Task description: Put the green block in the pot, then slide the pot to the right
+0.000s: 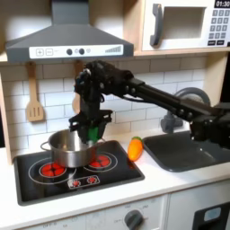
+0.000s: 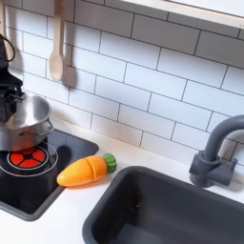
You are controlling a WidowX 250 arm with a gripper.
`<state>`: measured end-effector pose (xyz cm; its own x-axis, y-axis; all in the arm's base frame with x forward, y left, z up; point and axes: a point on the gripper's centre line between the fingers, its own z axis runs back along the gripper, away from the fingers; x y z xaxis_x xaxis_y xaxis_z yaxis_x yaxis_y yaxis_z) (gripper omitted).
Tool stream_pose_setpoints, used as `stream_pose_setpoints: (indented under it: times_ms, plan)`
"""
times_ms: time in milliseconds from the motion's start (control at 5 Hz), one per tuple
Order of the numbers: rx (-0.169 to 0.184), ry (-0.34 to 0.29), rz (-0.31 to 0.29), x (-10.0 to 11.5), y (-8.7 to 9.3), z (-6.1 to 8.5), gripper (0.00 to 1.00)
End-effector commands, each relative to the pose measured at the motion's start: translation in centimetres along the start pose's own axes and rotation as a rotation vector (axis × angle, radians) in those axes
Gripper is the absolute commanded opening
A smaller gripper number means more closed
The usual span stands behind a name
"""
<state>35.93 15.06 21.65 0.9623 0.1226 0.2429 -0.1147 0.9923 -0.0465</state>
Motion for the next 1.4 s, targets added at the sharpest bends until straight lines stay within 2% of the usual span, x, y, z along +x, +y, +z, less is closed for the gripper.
stream_pose_setpoints:
  times_ms: [0,400,800,1000,1200]
  plan:
    - [0.016,-0.042,0.03,2.2,0.6,-0.4,0.0]
    - [0.028,-0.053,0.052,3.4,1.3,-1.0,0.0]
    - [0.026,-0.051,0.051,3.7,1.1,-1.3,0.0]
    - [0.026,-0.028,0.047,3.8,1.5,-1.3,0.7]
    - [0.026,-0.021,0.051,3.8,1.6,-1.8,1.0]
